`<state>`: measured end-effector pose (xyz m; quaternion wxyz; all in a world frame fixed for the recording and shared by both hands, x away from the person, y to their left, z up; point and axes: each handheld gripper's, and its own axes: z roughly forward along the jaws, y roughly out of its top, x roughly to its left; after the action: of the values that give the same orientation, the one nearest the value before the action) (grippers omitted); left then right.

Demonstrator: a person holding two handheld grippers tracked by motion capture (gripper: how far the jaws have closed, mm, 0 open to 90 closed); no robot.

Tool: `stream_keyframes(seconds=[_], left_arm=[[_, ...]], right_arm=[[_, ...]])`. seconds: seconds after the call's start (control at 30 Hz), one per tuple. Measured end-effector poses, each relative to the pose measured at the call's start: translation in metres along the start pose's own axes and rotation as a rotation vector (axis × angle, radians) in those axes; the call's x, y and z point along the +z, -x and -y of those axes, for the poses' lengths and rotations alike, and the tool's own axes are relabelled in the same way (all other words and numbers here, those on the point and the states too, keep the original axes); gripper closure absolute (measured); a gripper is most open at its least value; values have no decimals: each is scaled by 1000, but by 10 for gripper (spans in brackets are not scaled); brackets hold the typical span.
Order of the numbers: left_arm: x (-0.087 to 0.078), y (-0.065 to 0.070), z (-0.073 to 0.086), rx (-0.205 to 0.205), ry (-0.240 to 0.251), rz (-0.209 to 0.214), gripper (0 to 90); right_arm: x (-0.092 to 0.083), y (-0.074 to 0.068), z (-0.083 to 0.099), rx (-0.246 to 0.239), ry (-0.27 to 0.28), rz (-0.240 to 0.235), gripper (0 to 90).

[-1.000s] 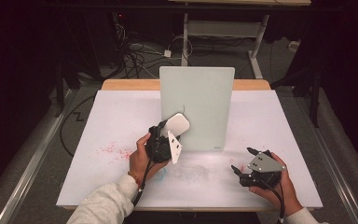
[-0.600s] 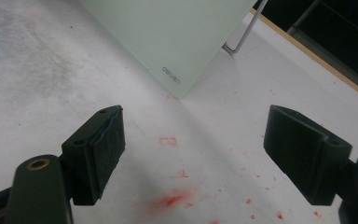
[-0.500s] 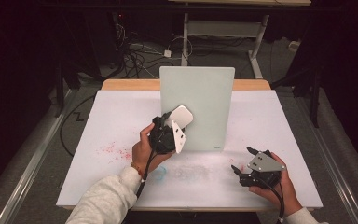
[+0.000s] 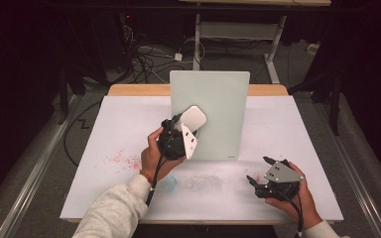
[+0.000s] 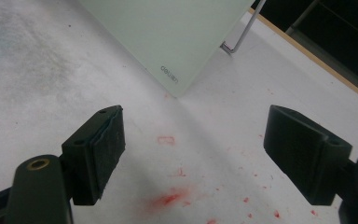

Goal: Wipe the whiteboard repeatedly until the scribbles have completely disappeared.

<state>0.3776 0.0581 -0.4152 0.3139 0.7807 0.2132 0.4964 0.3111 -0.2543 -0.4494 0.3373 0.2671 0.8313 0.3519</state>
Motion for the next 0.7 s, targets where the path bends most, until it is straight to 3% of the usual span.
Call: stream_keyframes(seconds=[0.17, 0.33, 0.7], left_arm=[[-1, 15, 19, 31, -22, 28, 285], [-3, 29, 37, 102, -69, 55, 283], [-6, 37, 54, 216, -131, 78, 282]], right_arm=[[0, -1, 0, 1, 1, -1, 211], [1, -2, -1, -4, -3, -4, 211], [0, -3, -1, -15, -4, -4, 211]])
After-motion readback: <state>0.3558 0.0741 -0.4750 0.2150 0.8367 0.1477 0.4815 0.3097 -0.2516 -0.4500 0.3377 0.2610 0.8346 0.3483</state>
